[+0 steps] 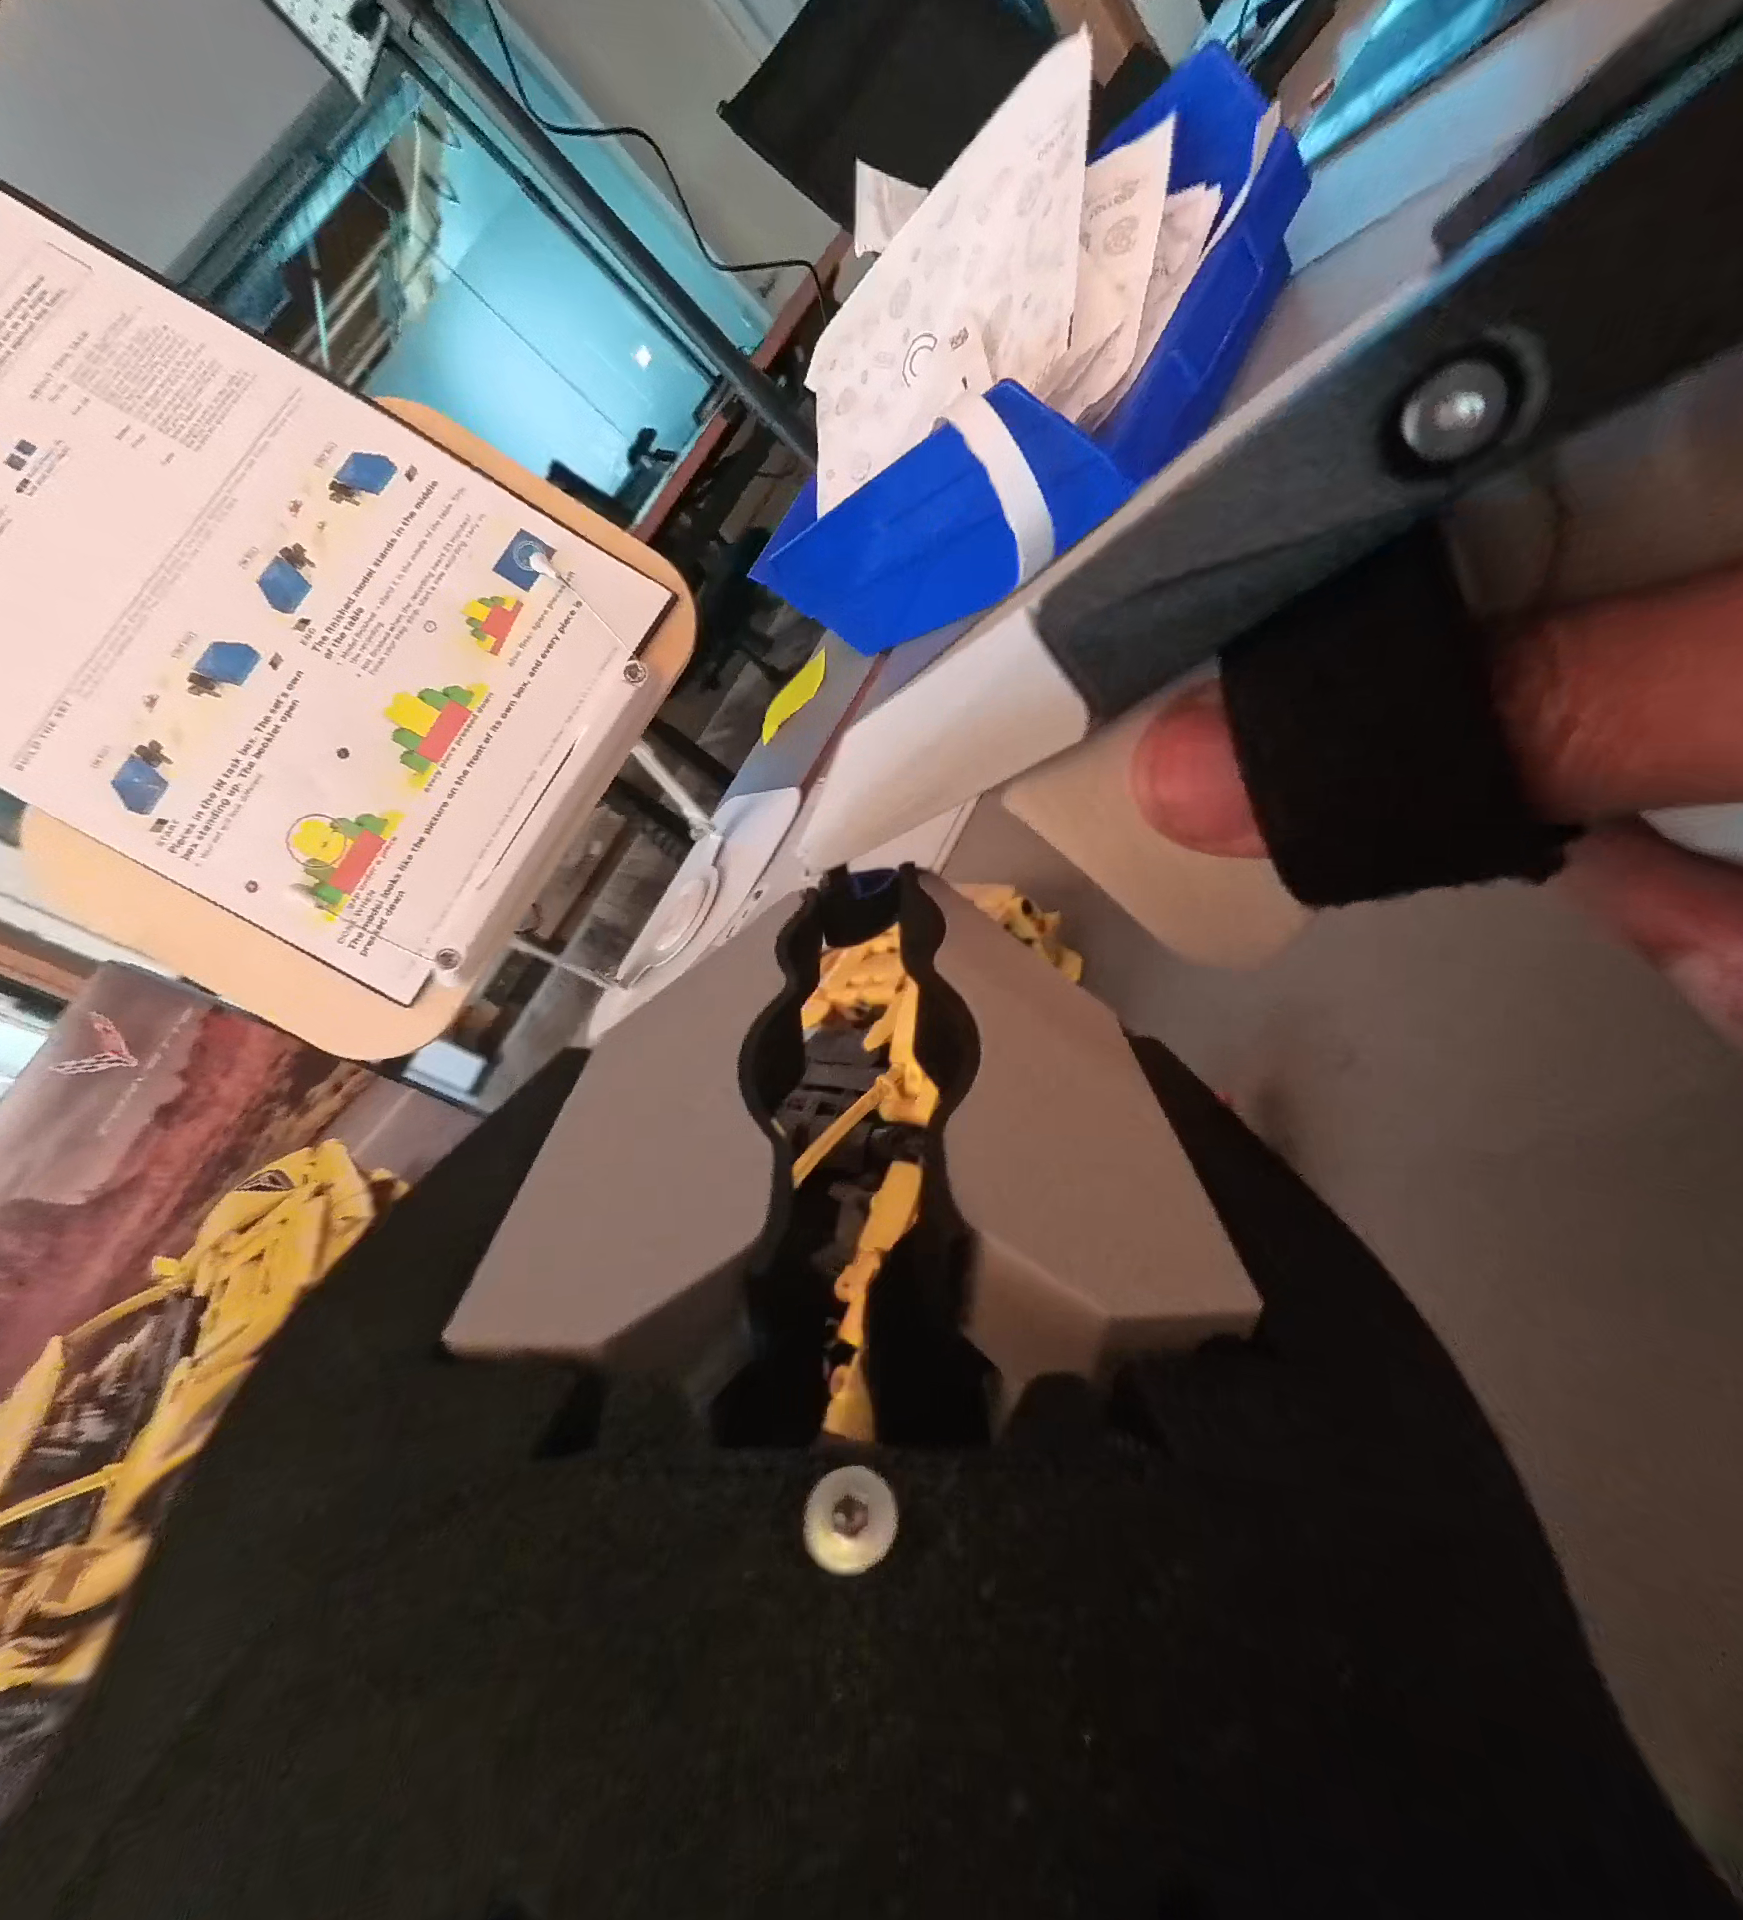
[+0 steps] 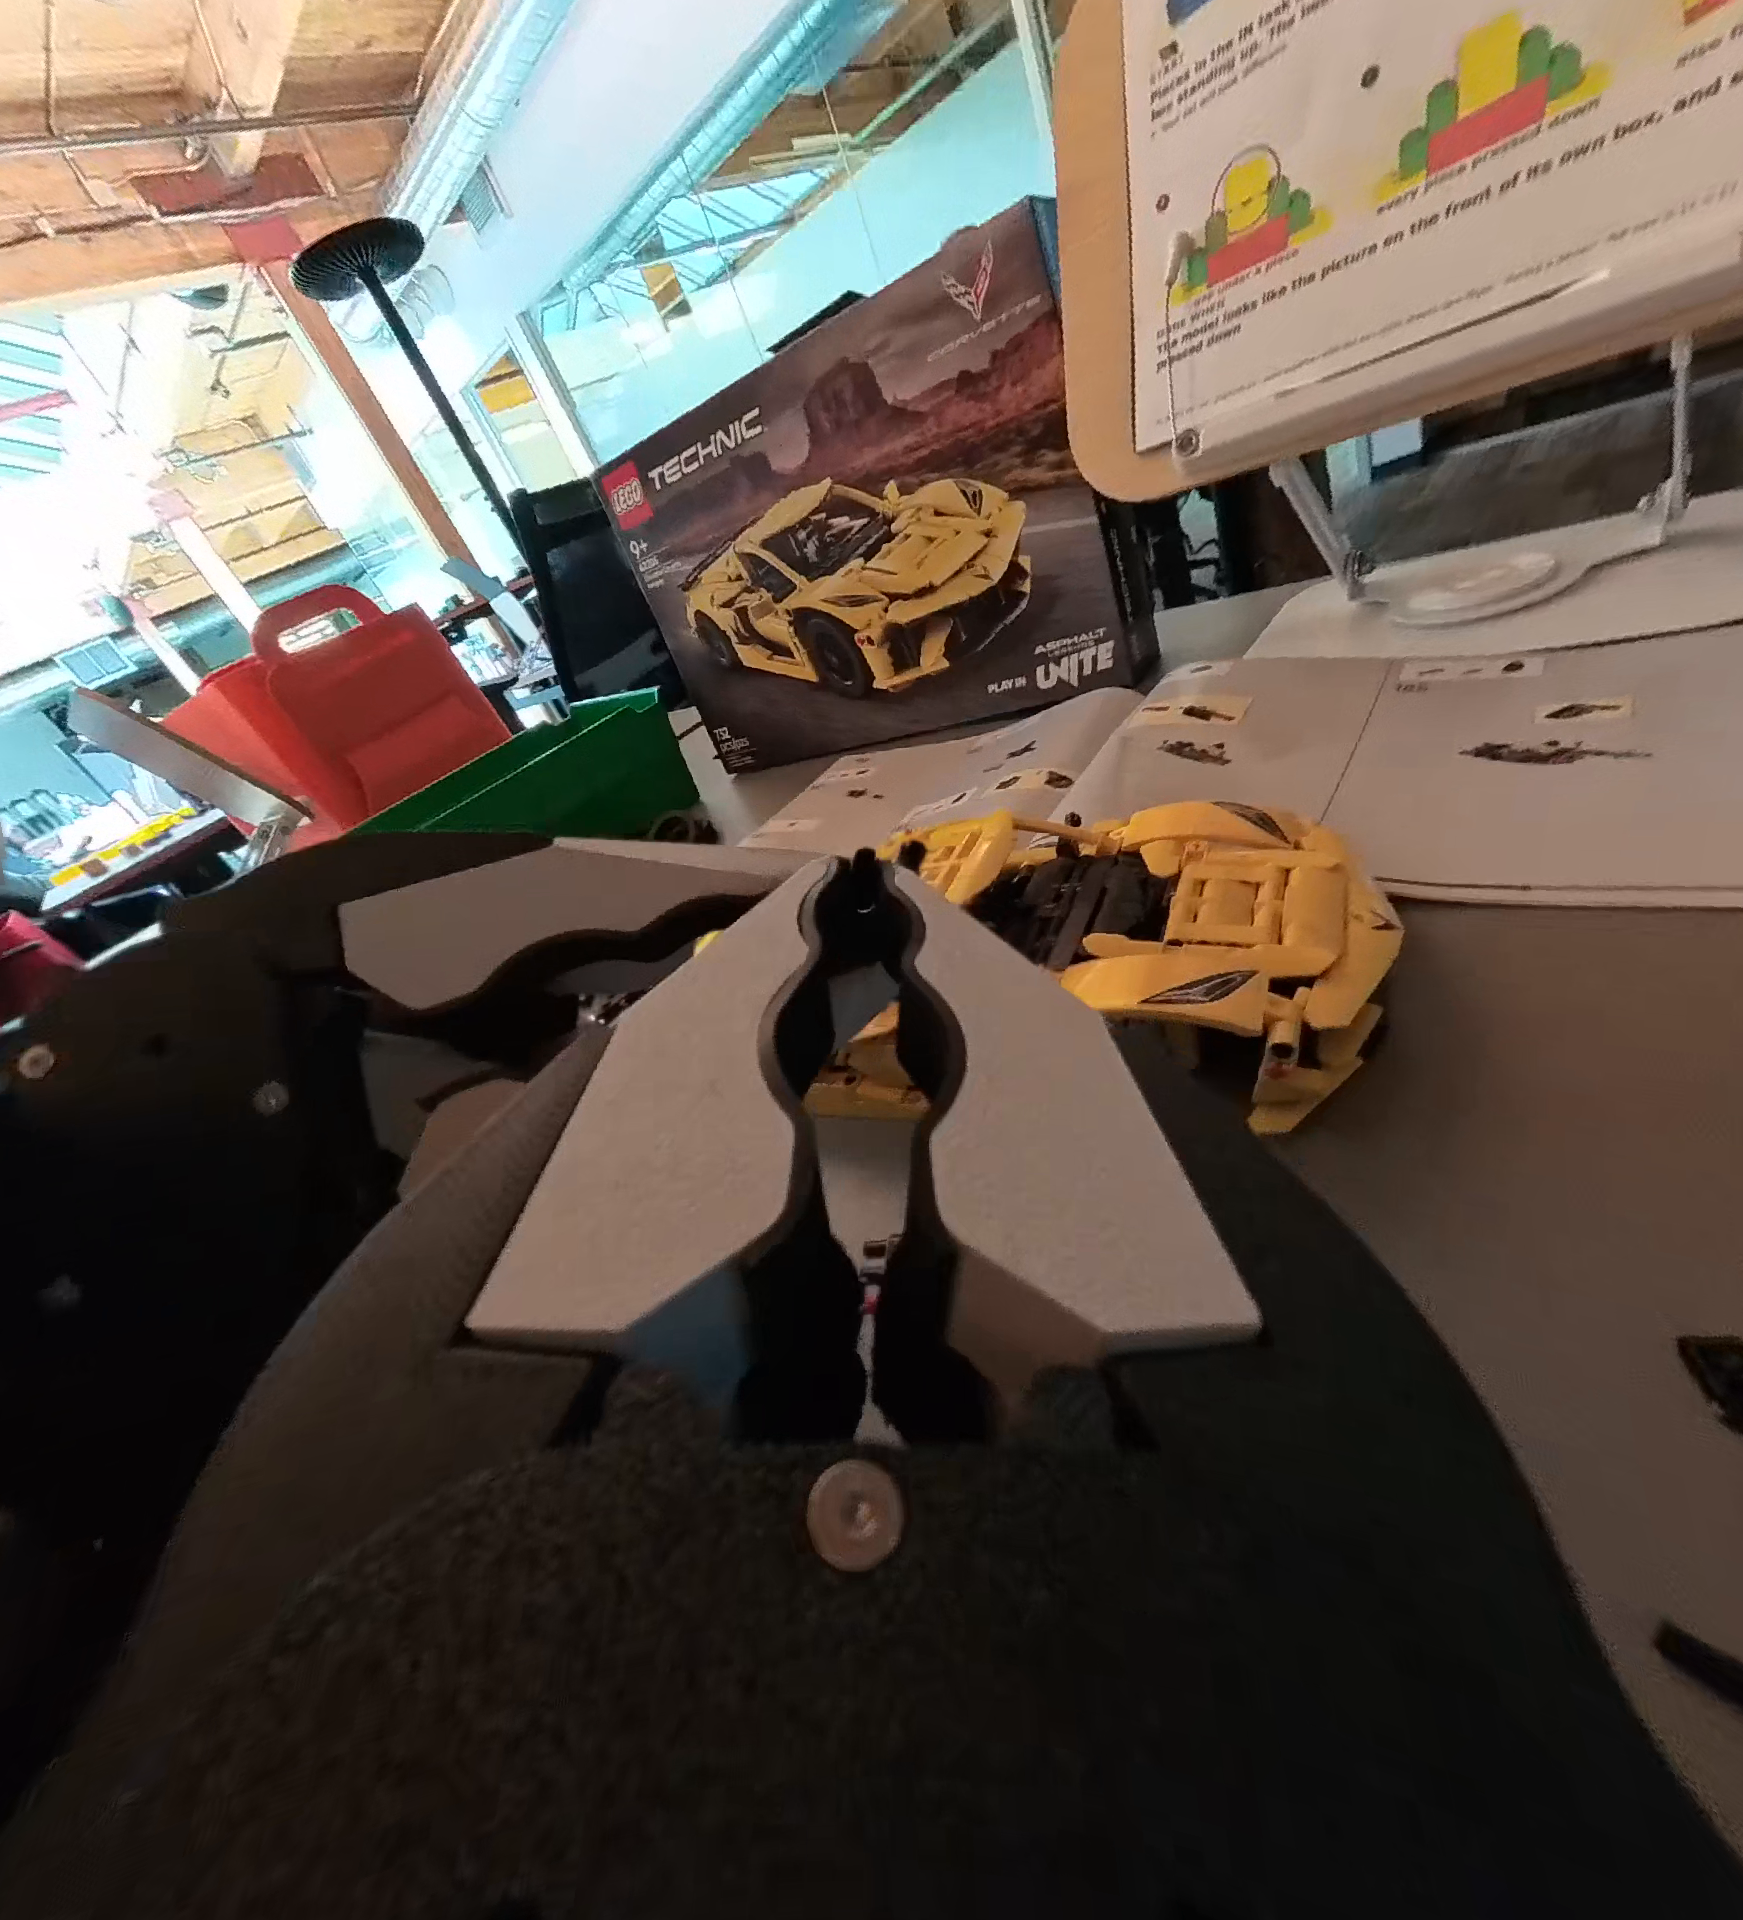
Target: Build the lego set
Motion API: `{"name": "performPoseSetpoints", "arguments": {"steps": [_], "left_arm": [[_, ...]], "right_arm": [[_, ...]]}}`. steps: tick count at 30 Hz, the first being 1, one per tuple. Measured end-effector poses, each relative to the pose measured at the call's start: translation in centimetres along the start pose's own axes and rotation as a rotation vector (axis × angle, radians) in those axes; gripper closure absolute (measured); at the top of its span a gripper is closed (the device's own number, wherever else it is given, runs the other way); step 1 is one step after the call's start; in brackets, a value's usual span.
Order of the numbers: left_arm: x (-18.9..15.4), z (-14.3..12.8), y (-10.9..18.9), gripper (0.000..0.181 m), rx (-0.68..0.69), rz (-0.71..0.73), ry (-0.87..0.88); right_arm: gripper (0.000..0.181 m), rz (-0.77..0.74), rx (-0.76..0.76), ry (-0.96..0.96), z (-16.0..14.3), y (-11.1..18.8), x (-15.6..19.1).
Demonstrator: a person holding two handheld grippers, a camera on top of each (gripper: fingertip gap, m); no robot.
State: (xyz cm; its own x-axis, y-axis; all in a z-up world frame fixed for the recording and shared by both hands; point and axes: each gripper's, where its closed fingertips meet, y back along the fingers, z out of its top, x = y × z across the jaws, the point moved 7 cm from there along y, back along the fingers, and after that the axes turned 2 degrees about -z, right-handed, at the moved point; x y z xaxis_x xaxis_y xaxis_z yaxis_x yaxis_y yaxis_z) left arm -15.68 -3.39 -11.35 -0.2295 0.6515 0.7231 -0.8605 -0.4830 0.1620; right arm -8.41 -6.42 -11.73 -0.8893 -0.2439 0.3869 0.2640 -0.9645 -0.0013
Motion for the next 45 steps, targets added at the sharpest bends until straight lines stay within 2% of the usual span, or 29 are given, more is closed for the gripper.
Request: {"name": "performPoseSetpoints", "arguments": {"steps": [5,10,12,16,20,24,30,36,39,41,43,45], "left_arm": [[-0.5,-0.2,0.0,0.168,0.032,0.079,-0.164],[-1.0,-0.3,0.0,0.169,0.053,0.129,-0.293],[-1.0,-0.3,-0.1,0.169,0.048,0.123,-0.293],[-0.5,0.0,0.1,0.169,0.011,0.074,-0.177],[-0.1,-0.3,-0.1,0.168,-0.018,-0.038,0.007],[0.4,-0.7,-0.5,0.168,-0.035,-0.167,0.228],[0.4,-1.3,-0.7,0.167,-0.026,-0.216,0.293],[0.6,-1.7,-0.8,0.167,-0.014,-0.22,0.302],[1.9,-2.8,-0.8,0.168,-0.003,-0.202,0.325],[3.0,-3.9,-0.7,0.168,-0.008,-0.247,0.406],[3.8,-5.0,-0.5,0.168,0.0,-0.324,0.489],[4.3,-5.8,0.0,0.168,-0.024,-0.408,0.579]], "right_arm": [[0.178,0.066,0.036,-0.141,-0.3,-0.1,-0.4],[0.177,0.061,0.061,-0.126,-0.4,-0.1,-0.2],[0.177,0.058,0.056,-0.122,-0.4,-0.1,-0.3],[0.177,-0.041,0.046,0.152,0.1,-0.1,0.6],[0.177,-0.039,0.125,0.111,0.5,-0.1,0.2],[0.175,-0.091,0.234,0.168,0.7,-0.4,-0.1],[0.176,-0.083,0.269,0.133,0.5,-0.5,-0.4],[0.178,-0.068,0.291,0.207,1.0,0.0,-0.4],[0.178,-0.06,0.351,0.272,1.9,1.3,-1.7],[0.178,0.025,0.437,0.264,1.5,2.2,-2.8],[0.177,0.027,0.523,0.282,0.5,3.0,-4.6],[0.177,0.034,0.527,0.32,-0.2,3.6,-5.6]]}}
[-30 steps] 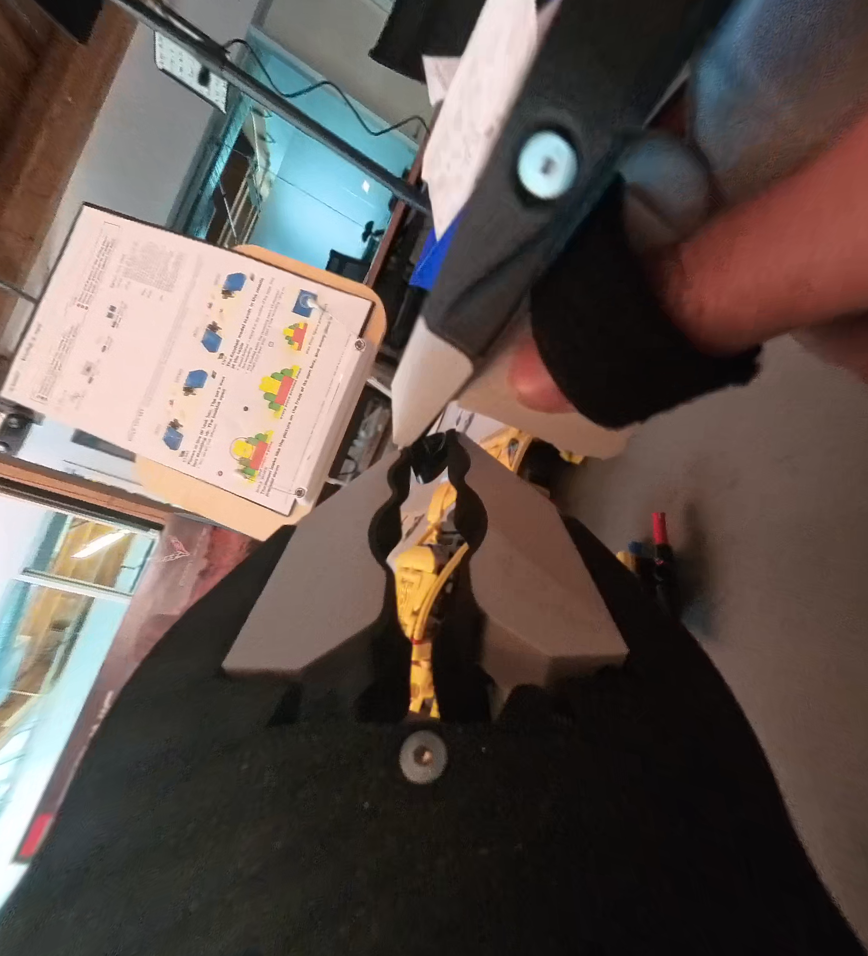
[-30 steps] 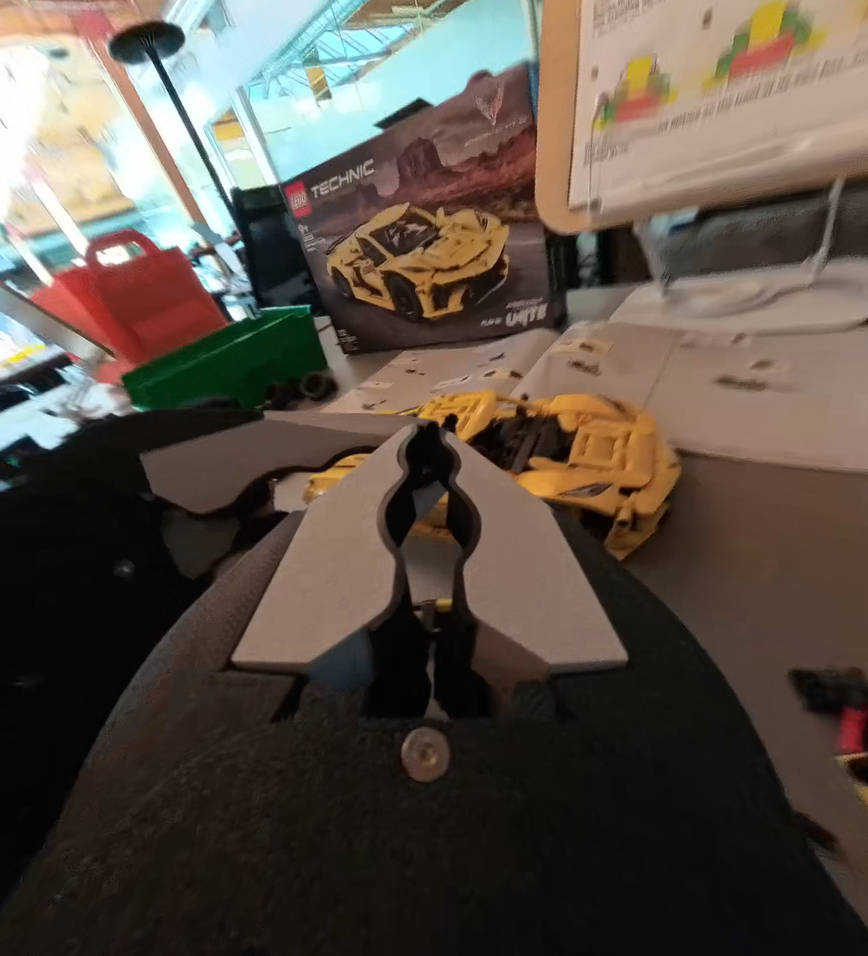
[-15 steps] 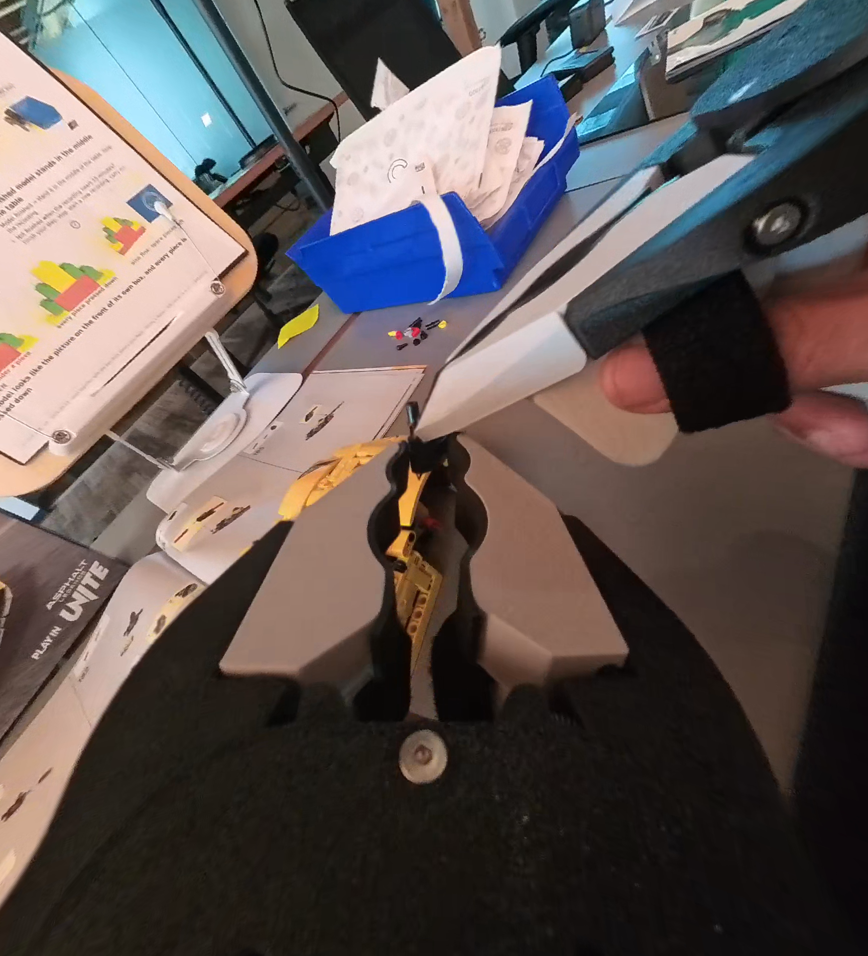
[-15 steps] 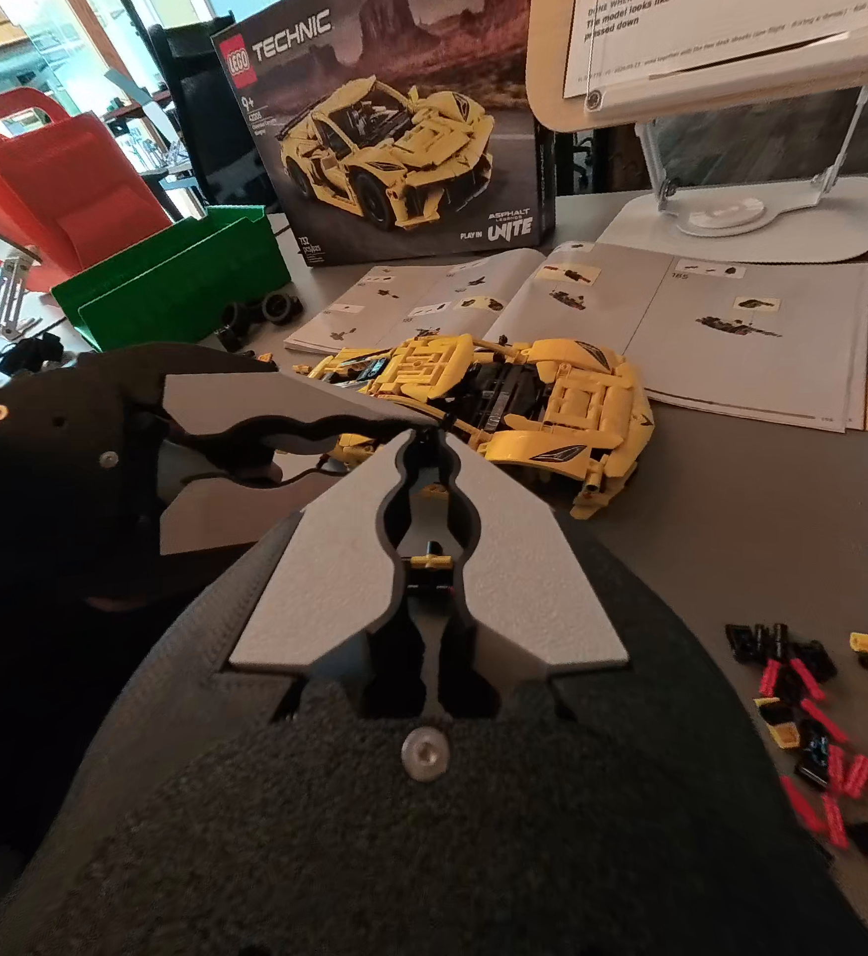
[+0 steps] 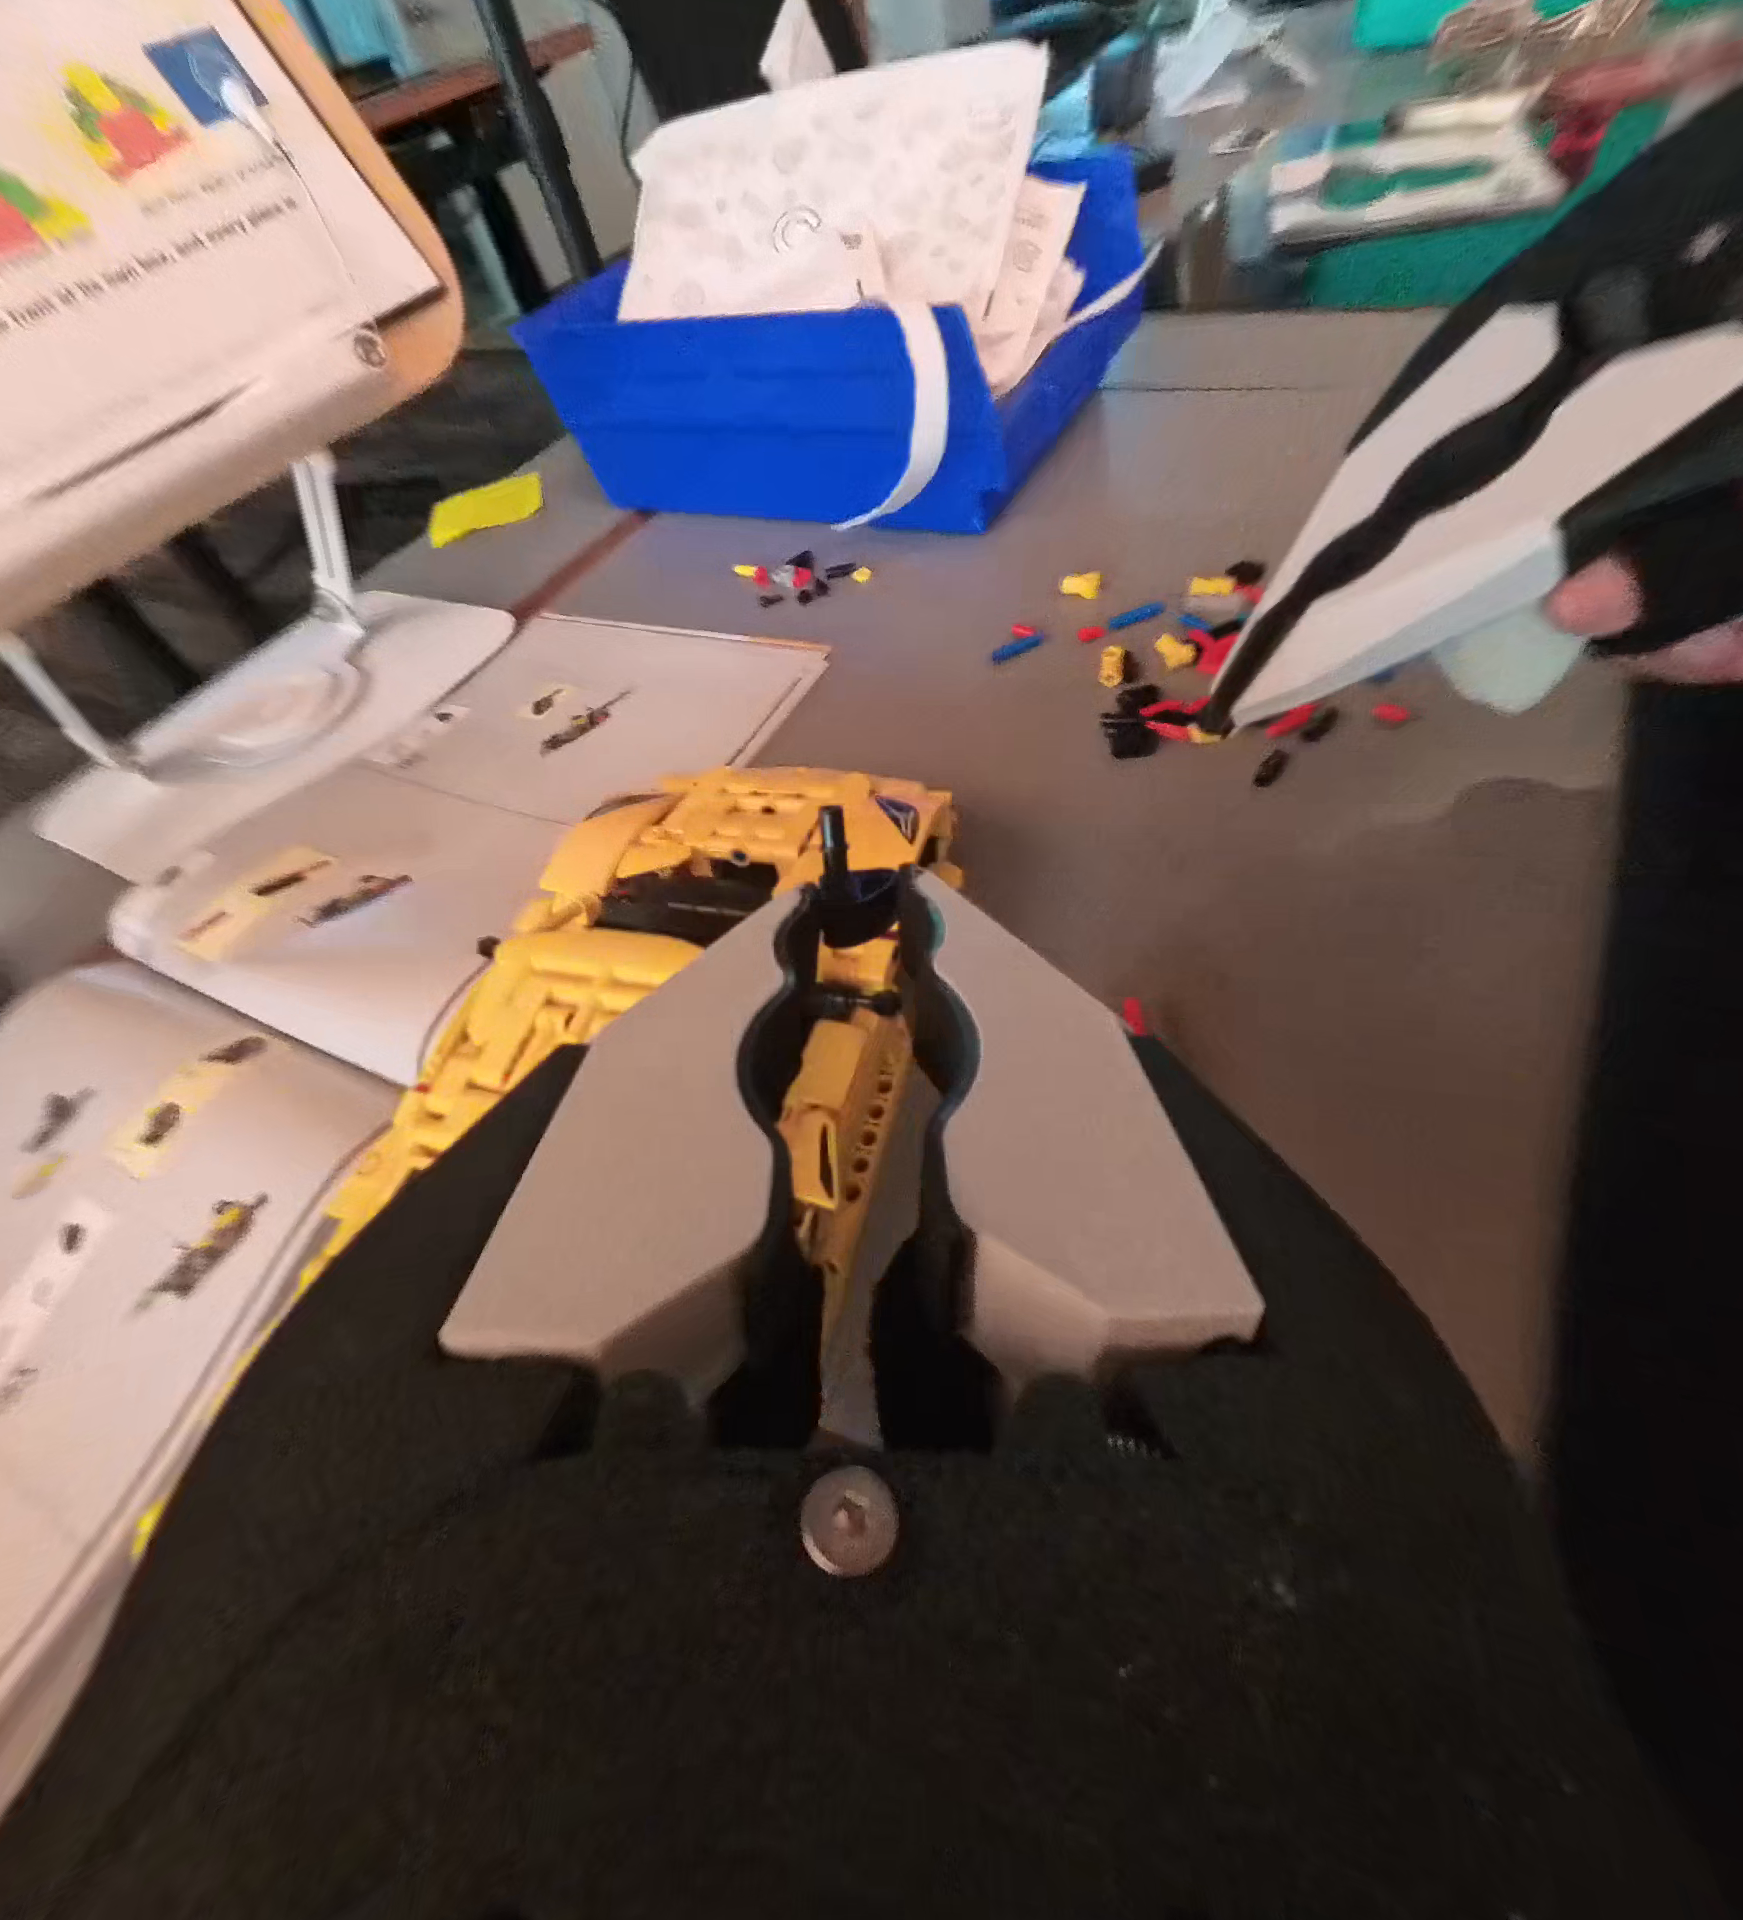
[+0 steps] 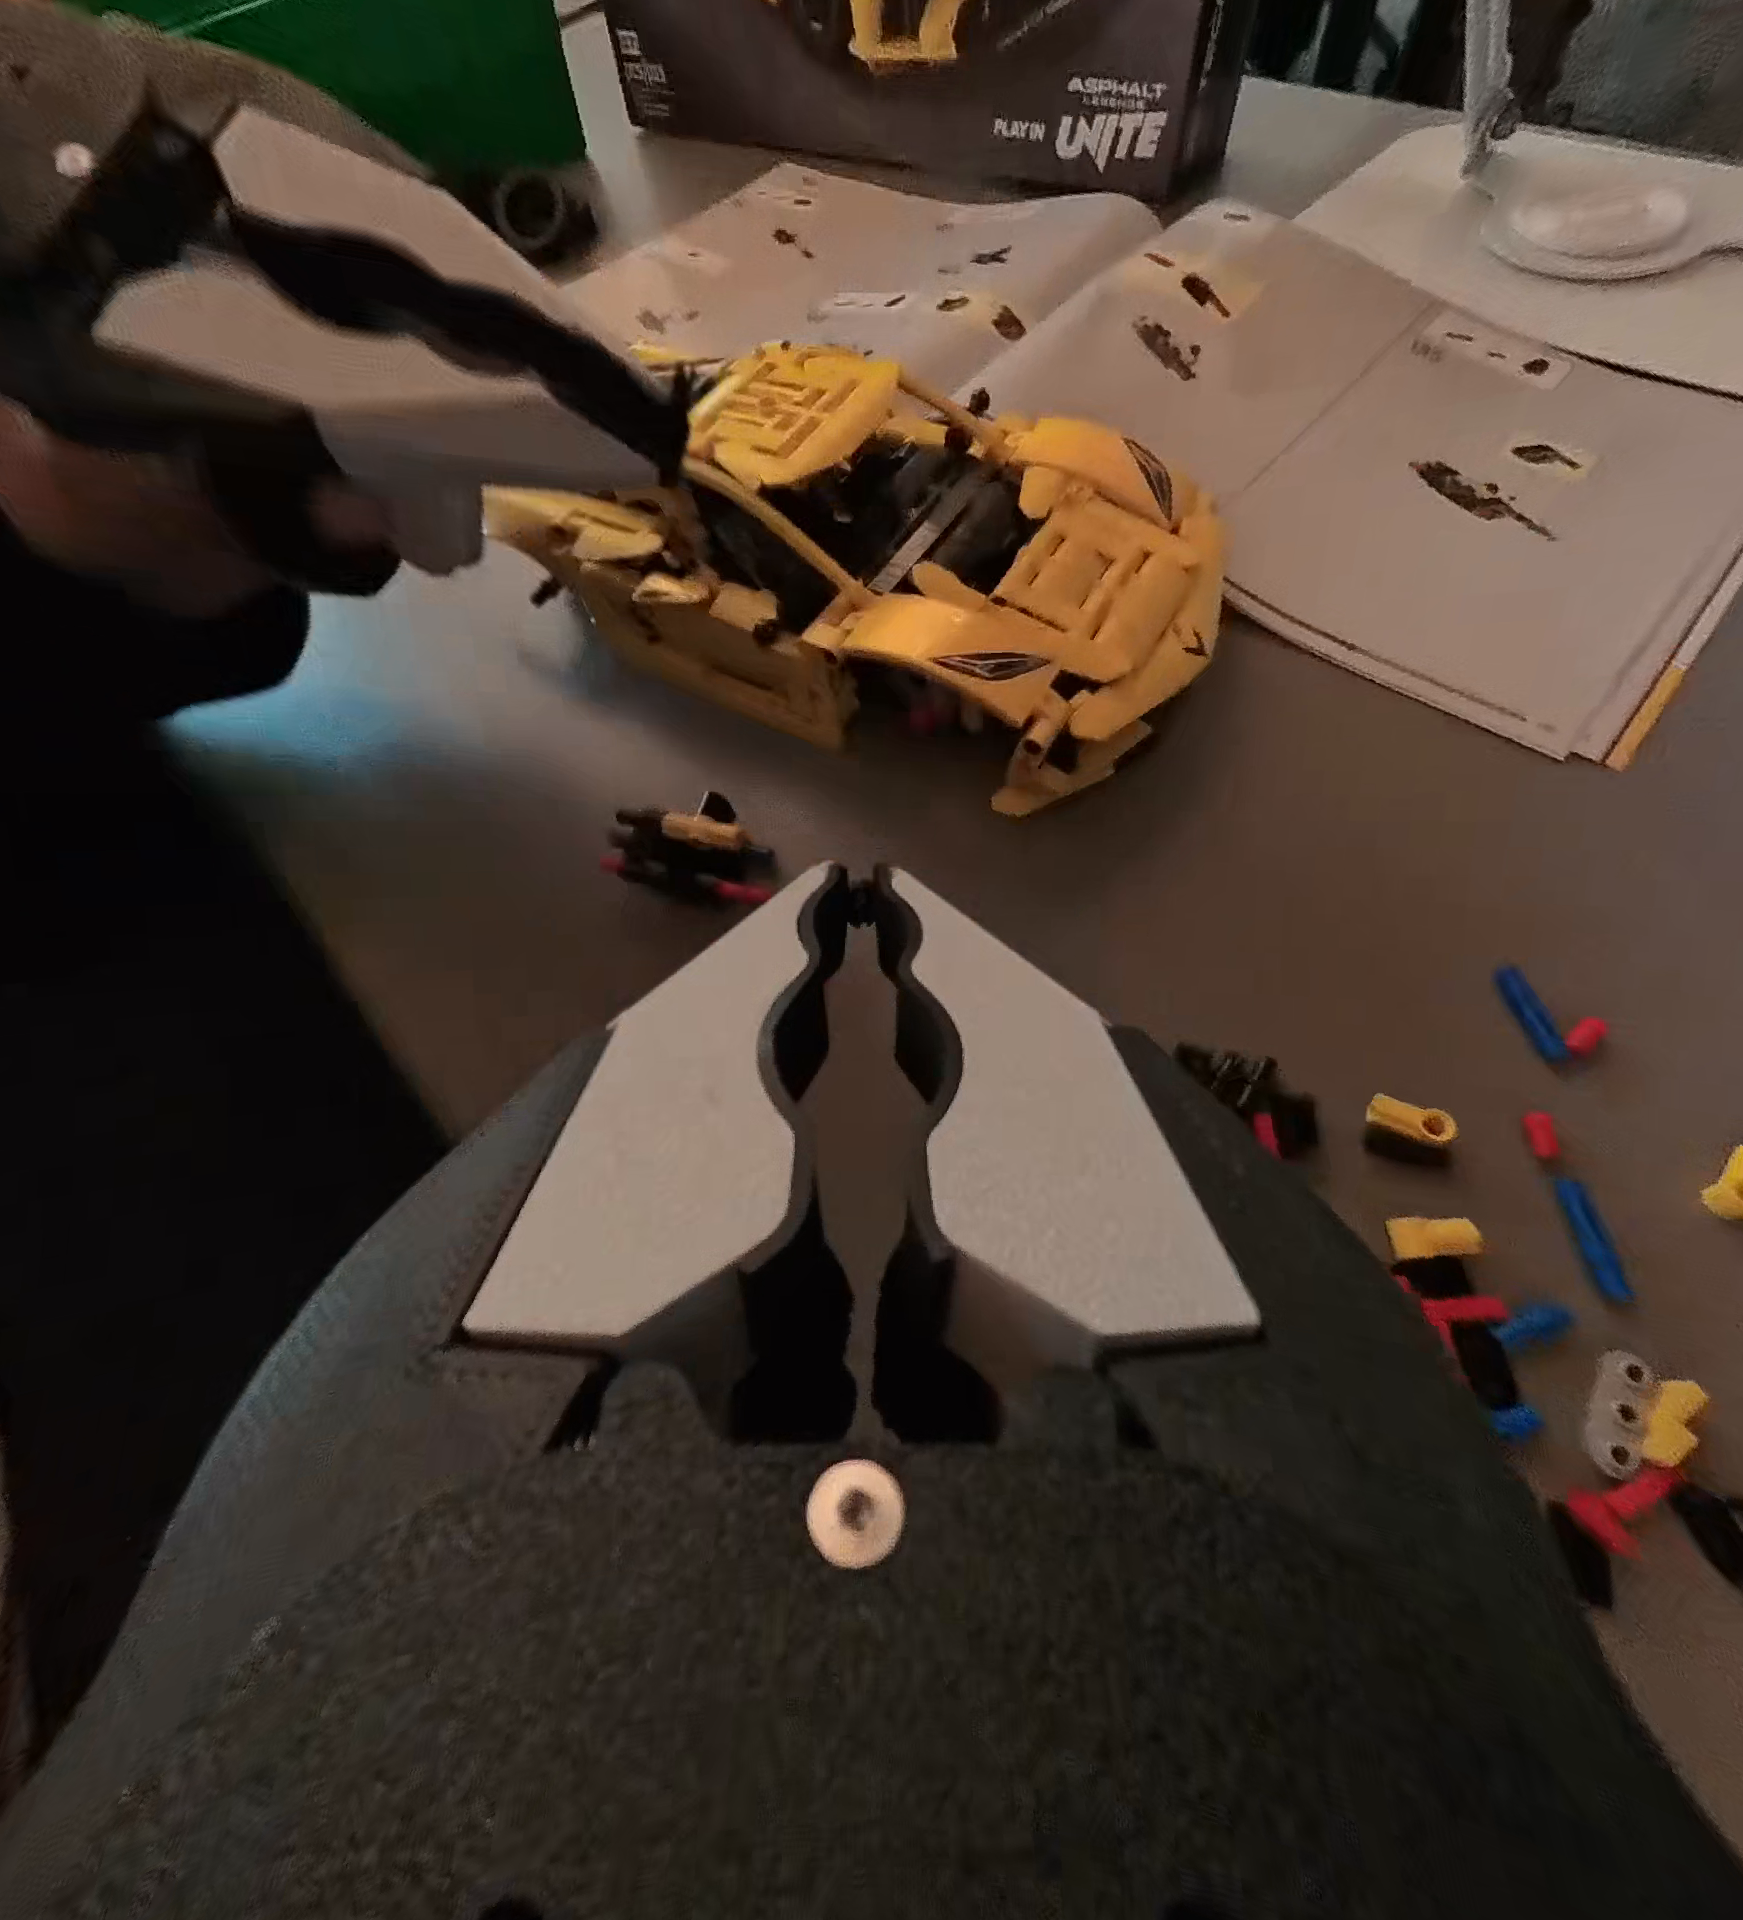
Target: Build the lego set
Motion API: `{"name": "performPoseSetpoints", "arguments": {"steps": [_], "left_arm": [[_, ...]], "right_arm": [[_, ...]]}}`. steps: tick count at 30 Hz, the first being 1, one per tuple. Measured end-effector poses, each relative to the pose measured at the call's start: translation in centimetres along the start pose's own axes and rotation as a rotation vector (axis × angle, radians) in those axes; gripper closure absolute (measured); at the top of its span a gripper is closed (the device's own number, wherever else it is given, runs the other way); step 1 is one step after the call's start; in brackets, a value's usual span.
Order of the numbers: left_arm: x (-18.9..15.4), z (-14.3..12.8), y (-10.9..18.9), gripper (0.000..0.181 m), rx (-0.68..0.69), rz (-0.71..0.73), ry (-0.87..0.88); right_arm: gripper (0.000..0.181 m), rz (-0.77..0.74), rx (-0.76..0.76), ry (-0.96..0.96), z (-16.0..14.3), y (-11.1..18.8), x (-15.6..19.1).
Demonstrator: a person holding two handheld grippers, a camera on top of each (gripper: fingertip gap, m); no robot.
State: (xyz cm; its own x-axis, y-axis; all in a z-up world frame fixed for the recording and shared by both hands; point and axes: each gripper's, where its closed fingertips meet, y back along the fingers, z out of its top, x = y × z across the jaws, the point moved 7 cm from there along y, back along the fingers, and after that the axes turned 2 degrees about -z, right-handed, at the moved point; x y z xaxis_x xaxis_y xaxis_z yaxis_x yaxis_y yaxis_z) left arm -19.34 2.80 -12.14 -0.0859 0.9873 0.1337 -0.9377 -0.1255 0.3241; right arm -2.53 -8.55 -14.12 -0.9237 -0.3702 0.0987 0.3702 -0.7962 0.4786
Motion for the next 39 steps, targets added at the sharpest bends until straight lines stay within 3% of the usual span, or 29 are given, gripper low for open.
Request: {"name": "performPoseSetpoints", "arguments": {"steps": [6,11,13,16,20,24,28,34,39], "left_arm": [[-1.0,0.2,3.0,0.167,-0.182,-0.182,0.133],[-1.5,0.2,4.5,0.167,-0.251,-0.192,0.185],[-1.4,-0.2,4.9,0.167,-0.244,-0.181,0.192],[-1.8,-1.3,5.5,0.167,-0.21,-0.221,0.208],[-2.8,-1.4,5.8,0.167,-0.237,-0.313,0.236],[-3.6,-2.3,4.6,0.167,-0.148,-0.439,0.326],[-4.5,-3.5,3.6,0.167,-0.066,-0.402,0.179],[-6.0,-3.1,3.7,0.167,-0.105,-0.419,0.024],[-6.2,-2.7,4.1,0.167,-0.13,-0.433,-0.003]], "right_arm": [[0.172,0.099,-0.21,-0.008,0.6,-1.0,1.6],[0.156,0.184,-0.329,0.158,1.9,-1.9,4.9],[0.157,0.106,-0.336,0.223,1.6,-2.0,4.7],[0.161,0.026,-0.367,0.161,1.5,-0.8,3.3],[0.146,0.181,-0.348,0.13,1.5,-1.0,4.9],[0.15,0.116,-0.268,0.334,0.9,-2.7,7.6],[0.142,0.159,-0.181,0.351,0.2,-3.7,8.2],[0.153,0.427,-0.257,0.139,1.3,-2.6,8.3],[0.165,0.506,-0.22,0.12,1.5,-3.3,8.9]]}}
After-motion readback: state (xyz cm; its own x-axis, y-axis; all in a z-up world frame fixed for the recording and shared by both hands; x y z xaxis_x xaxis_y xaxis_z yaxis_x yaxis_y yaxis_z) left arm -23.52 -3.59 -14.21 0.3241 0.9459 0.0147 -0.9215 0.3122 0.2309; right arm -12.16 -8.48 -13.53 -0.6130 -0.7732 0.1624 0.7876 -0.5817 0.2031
